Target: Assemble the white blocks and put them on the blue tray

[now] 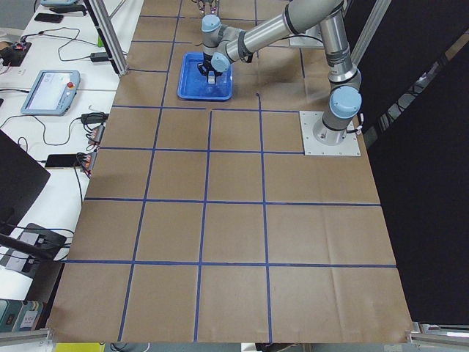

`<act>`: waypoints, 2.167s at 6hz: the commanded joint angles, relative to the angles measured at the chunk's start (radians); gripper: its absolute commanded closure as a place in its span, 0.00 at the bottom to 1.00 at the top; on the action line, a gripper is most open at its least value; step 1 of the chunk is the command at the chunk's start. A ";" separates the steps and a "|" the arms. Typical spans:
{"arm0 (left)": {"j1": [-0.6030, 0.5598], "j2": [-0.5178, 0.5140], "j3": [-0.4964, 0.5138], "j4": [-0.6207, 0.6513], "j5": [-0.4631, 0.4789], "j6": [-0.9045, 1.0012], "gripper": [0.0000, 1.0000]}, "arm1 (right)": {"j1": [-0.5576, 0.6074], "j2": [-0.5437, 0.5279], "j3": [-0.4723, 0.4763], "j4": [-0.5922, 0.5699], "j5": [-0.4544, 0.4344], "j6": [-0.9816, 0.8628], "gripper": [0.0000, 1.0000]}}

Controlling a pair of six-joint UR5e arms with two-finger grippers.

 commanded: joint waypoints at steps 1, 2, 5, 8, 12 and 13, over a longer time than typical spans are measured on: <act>0.000 -0.005 0.000 0.001 -0.002 -0.039 0.37 | 0.003 -0.019 -0.001 0.005 0.047 0.002 0.67; 0.000 -0.007 0.003 0.005 -0.002 -0.037 0.23 | 0.023 -0.071 -0.001 0.019 0.049 0.014 0.67; 0.018 0.106 0.051 -0.148 -0.002 -0.035 0.21 | 0.125 -0.141 0.007 0.036 0.084 0.196 0.67; 0.121 0.345 0.162 -0.618 -0.007 -0.048 0.27 | 0.279 -0.149 0.033 -0.004 0.185 0.347 0.66; 0.286 0.545 0.162 -0.742 -0.045 -0.338 0.01 | 0.544 -0.152 0.194 -0.542 0.199 0.830 0.66; 0.331 0.585 0.167 -0.723 -0.042 -0.569 0.01 | 0.592 -0.150 0.262 -0.702 0.198 0.940 0.66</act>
